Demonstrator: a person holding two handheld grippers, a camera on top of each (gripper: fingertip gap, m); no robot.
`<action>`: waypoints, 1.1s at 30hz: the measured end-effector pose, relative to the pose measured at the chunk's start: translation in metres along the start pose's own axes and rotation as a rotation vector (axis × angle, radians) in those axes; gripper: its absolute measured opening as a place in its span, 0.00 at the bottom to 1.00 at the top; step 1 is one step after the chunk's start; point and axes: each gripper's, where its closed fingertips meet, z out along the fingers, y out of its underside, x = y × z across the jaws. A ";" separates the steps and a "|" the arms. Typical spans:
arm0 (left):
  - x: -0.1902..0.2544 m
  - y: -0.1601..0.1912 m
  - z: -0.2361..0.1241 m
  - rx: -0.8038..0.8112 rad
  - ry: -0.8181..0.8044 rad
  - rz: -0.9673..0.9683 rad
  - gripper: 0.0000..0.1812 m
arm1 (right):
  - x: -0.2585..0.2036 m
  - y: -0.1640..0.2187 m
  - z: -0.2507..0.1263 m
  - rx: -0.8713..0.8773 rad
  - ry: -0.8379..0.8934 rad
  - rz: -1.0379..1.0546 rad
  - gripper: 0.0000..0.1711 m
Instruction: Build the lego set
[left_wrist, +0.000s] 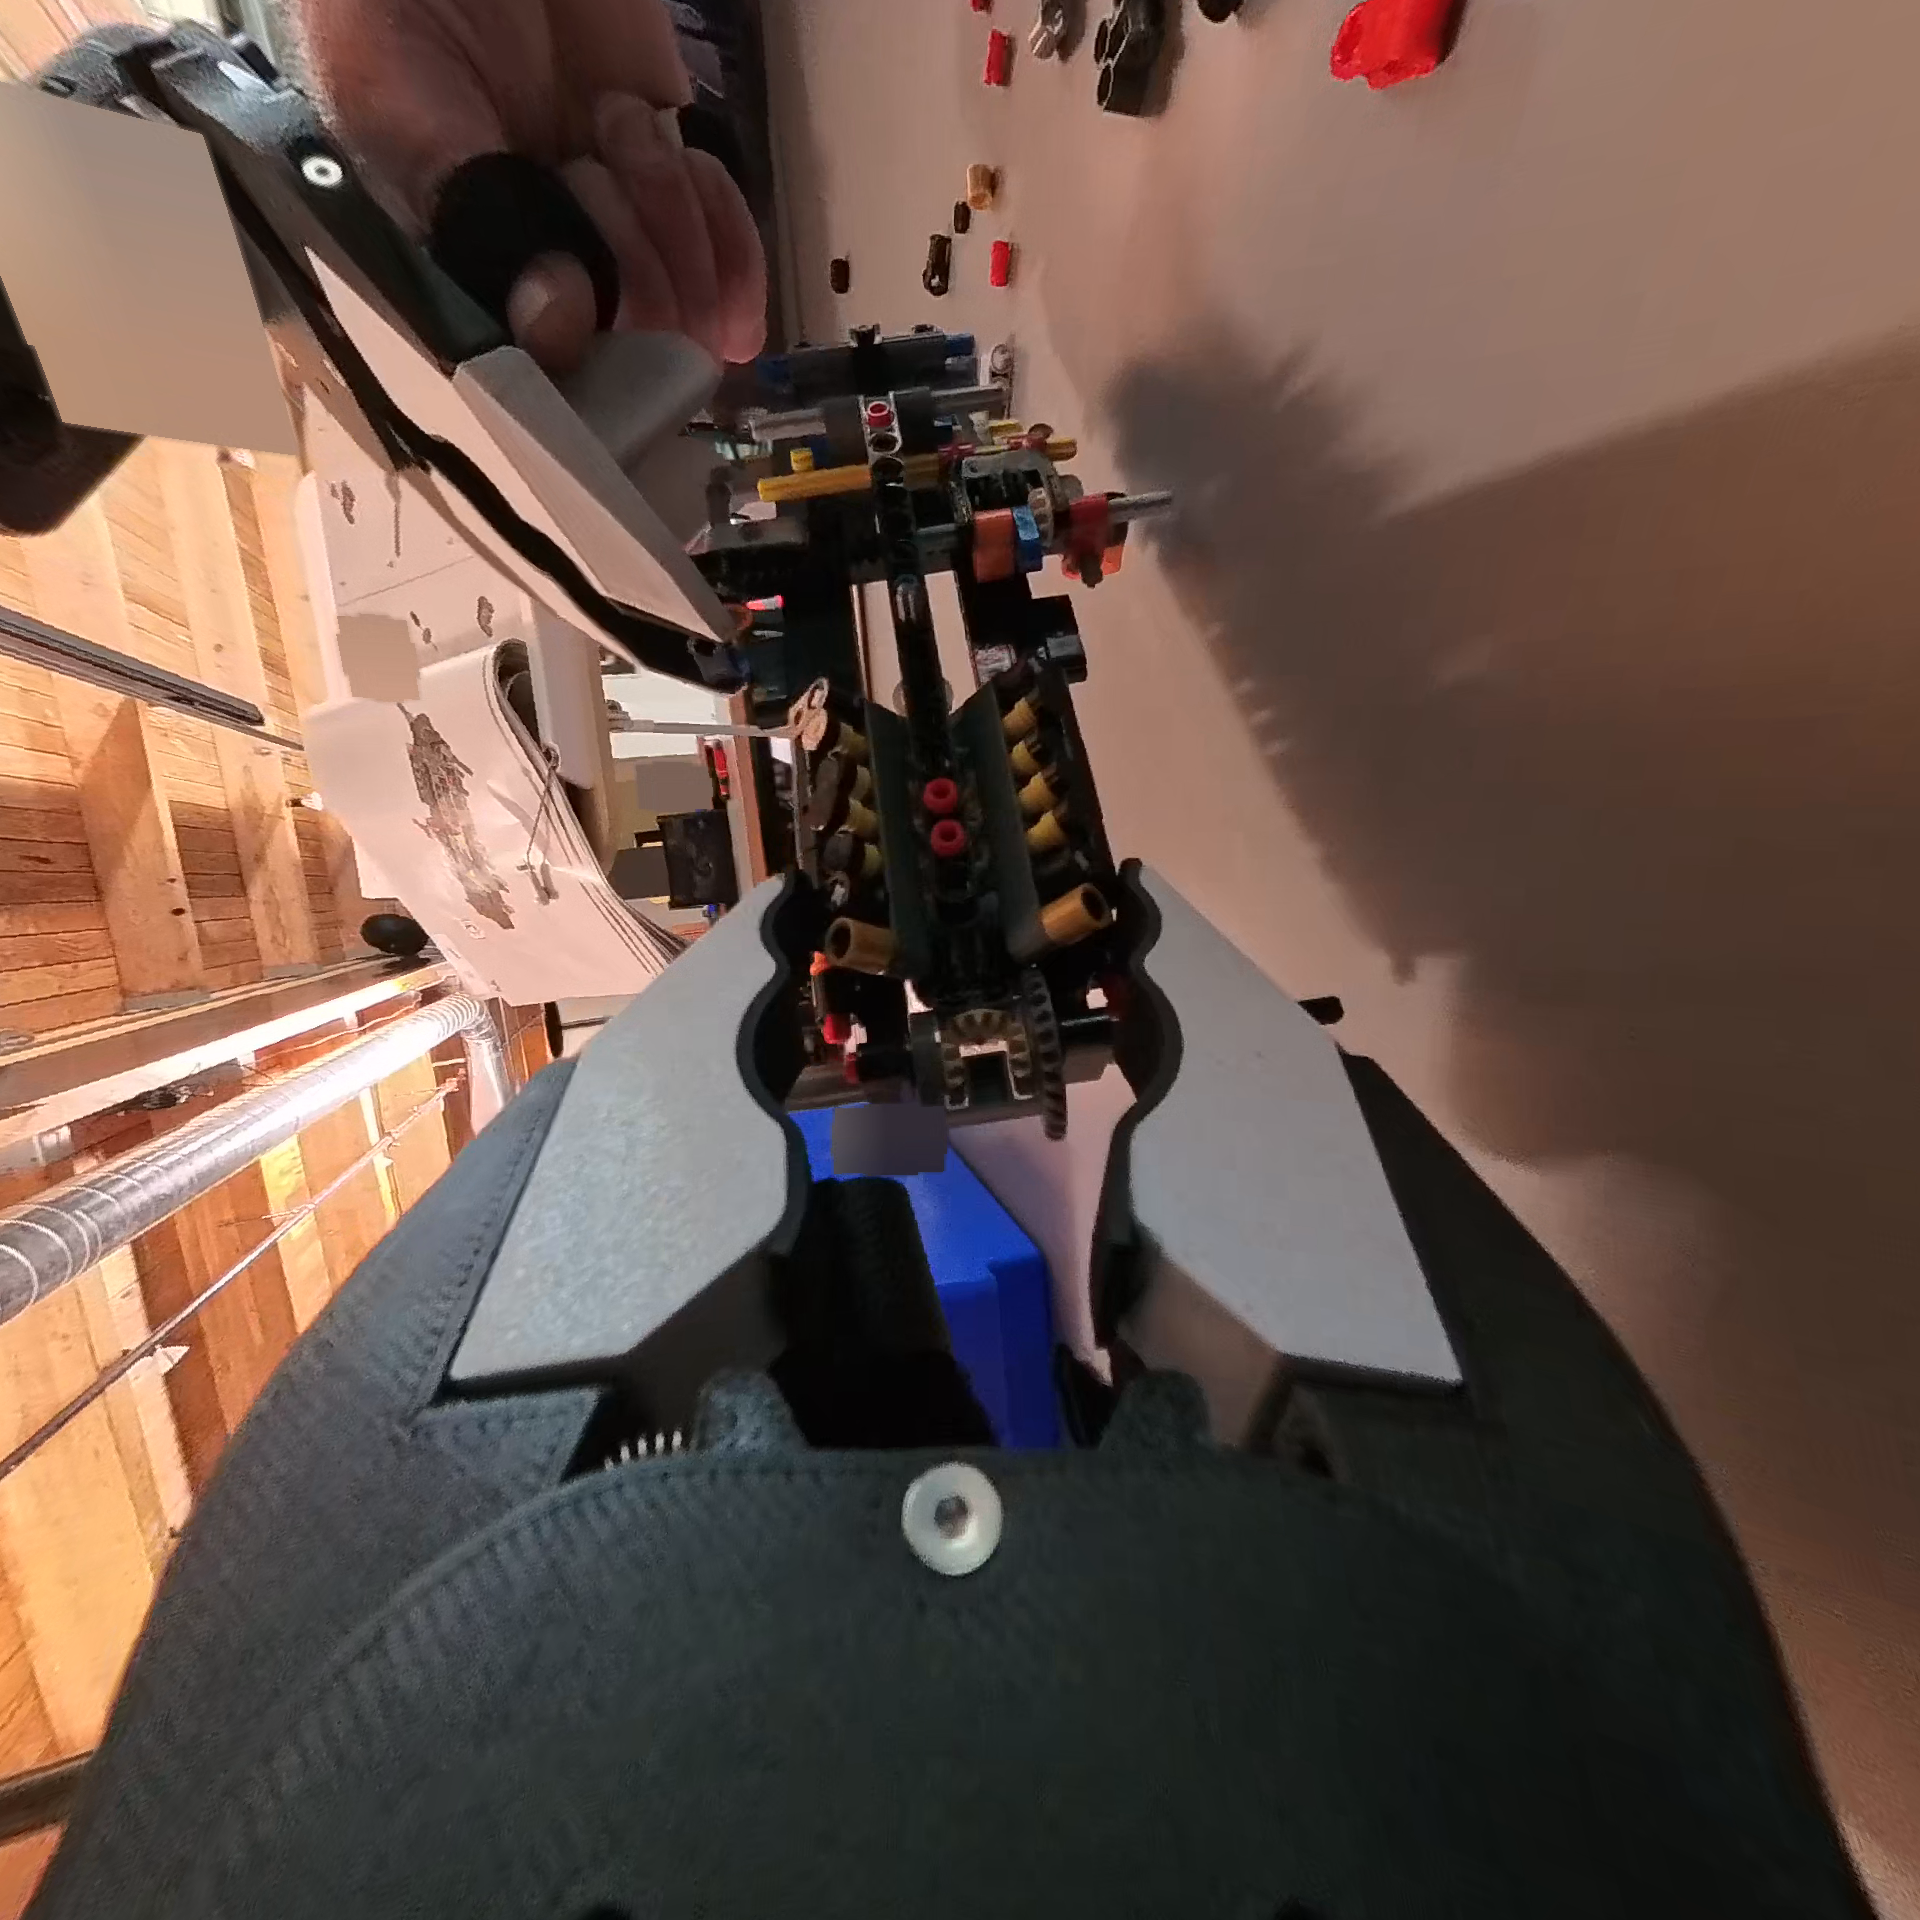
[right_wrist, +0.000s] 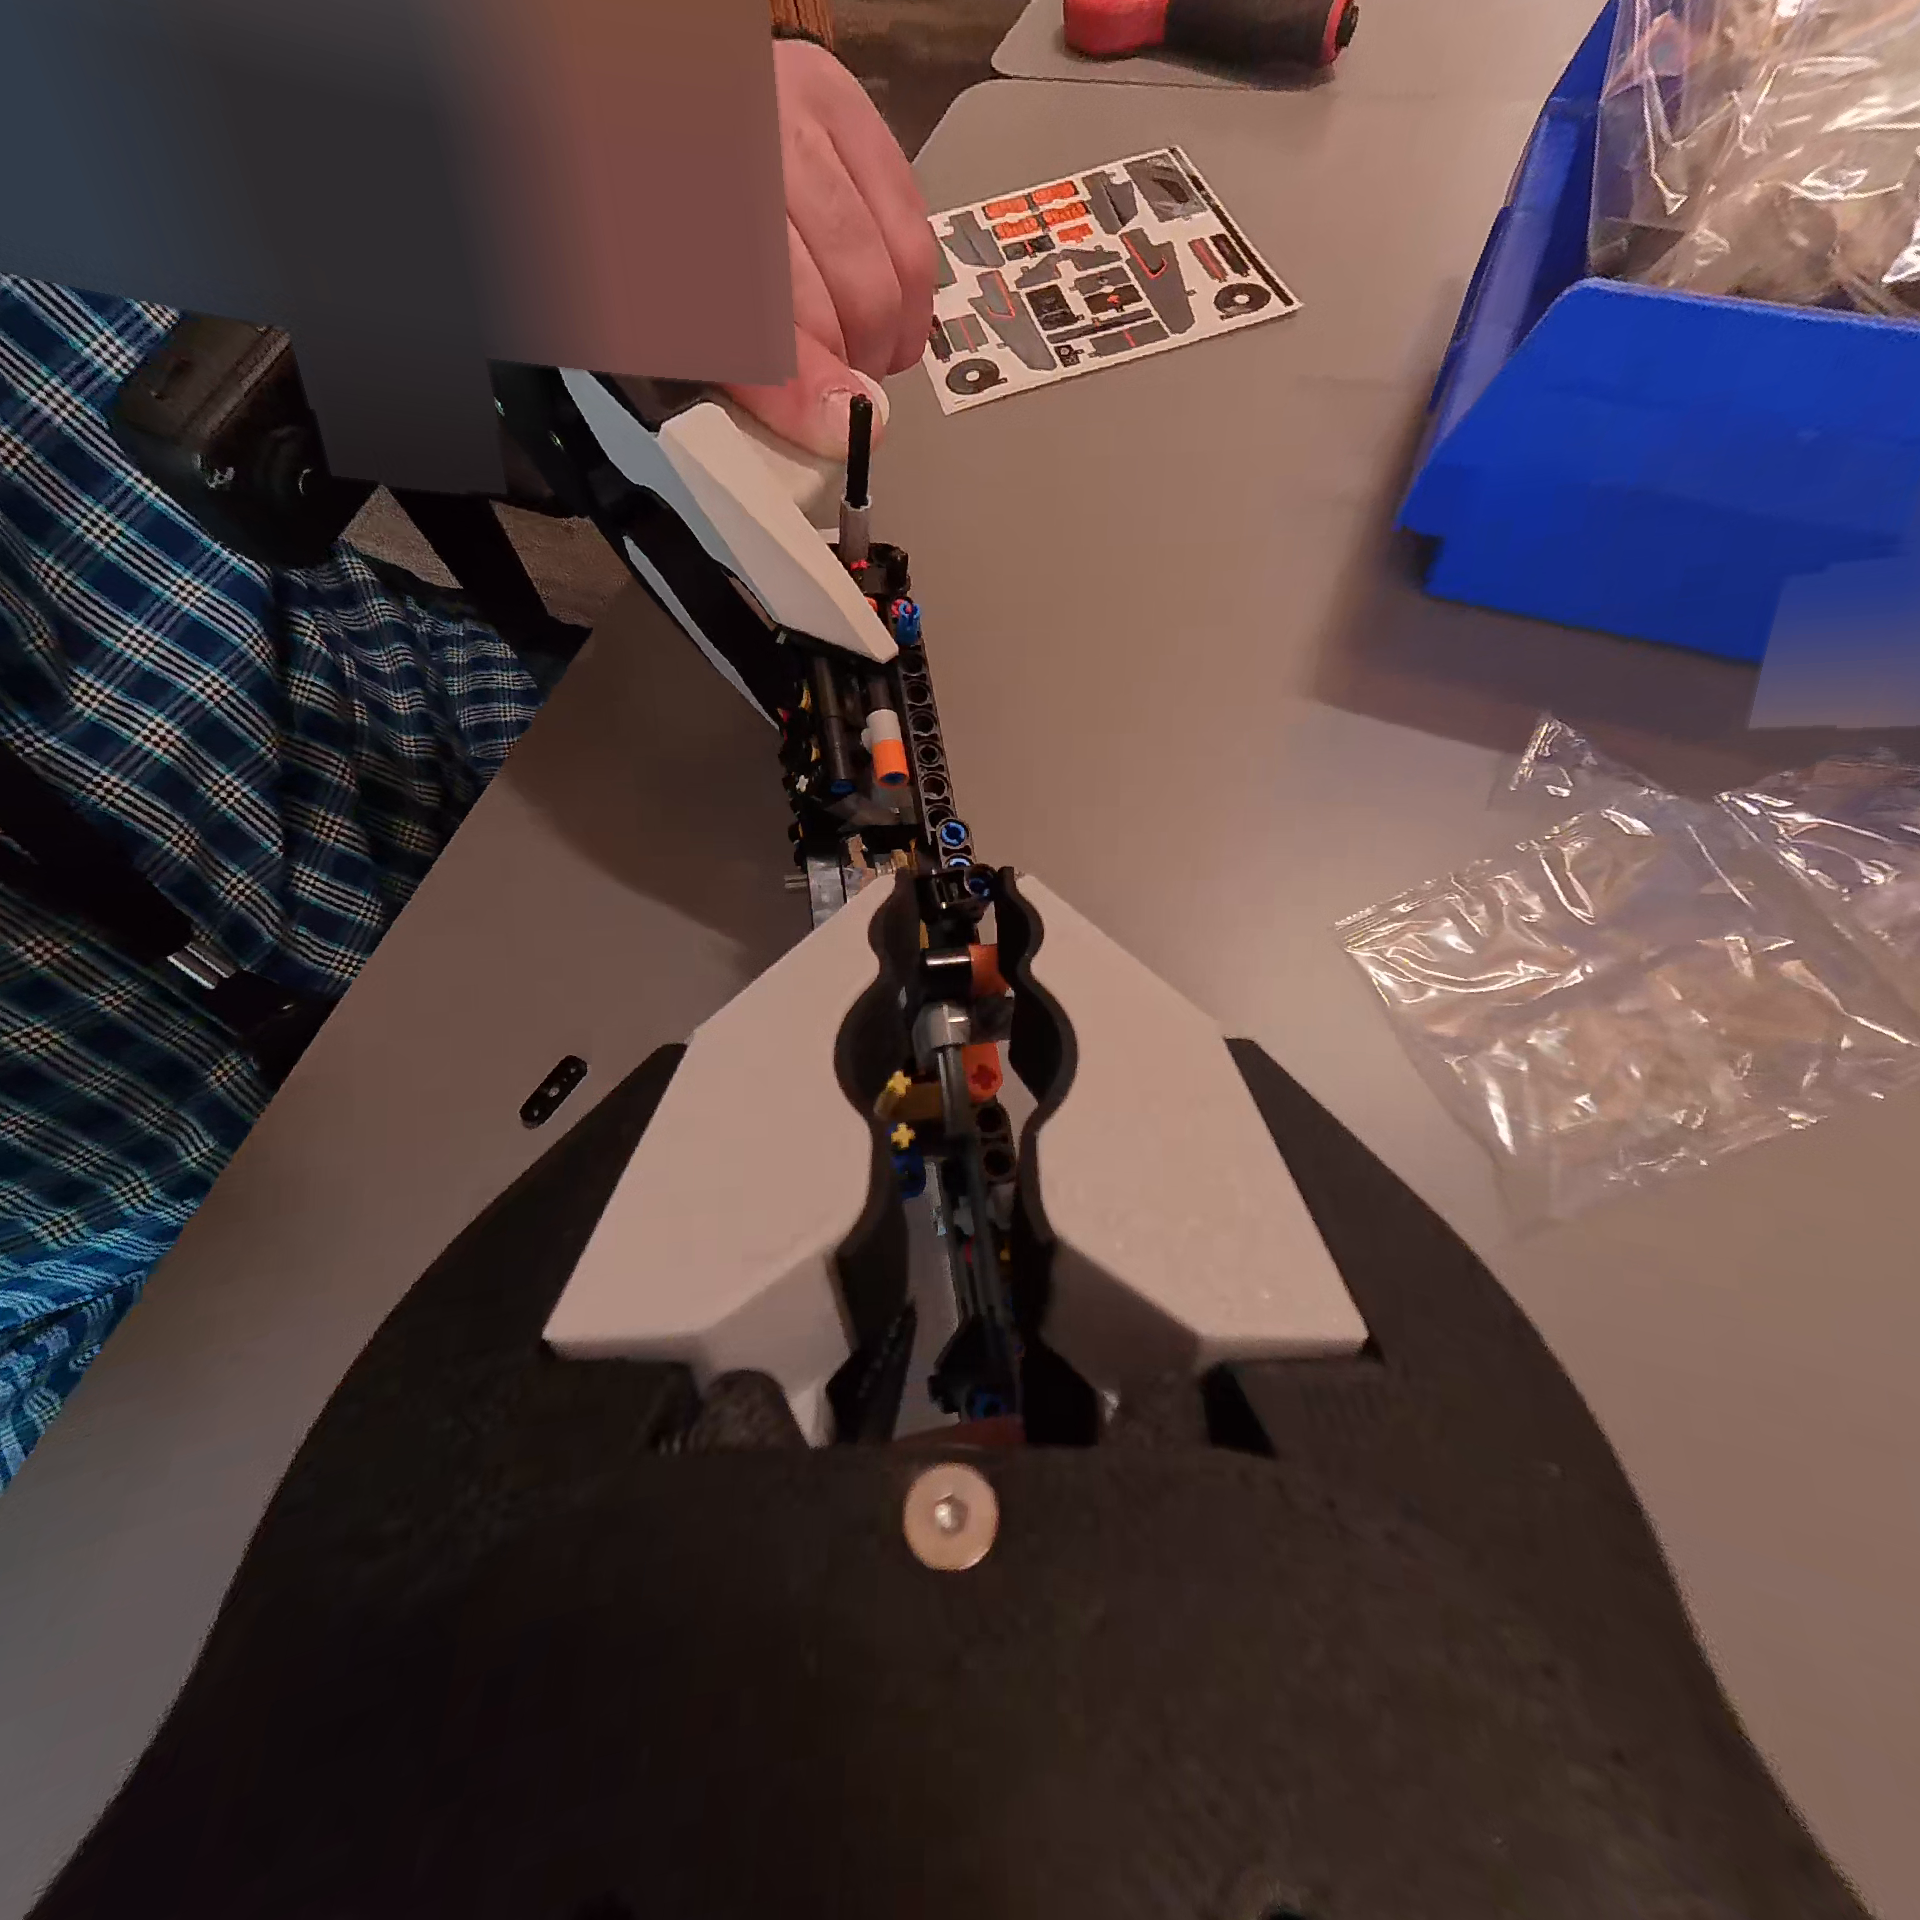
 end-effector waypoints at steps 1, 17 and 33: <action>0.000 0.000 0.000 0.000 0.008 -0.003 0.32 | 0.000 0.001 0.000 0.000 -0.002 0.005 0.07; 0.001 -0.003 0.003 0.001 0.065 -0.024 0.32 | 0.003 0.006 -0.002 -0.012 -0.001 0.039 0.07; -0.006 -0.013 0.006 0.021 0.136 -0.065 0.32 | 0.010 0.009 -0.006 -0.013 0.017 0.088 0.07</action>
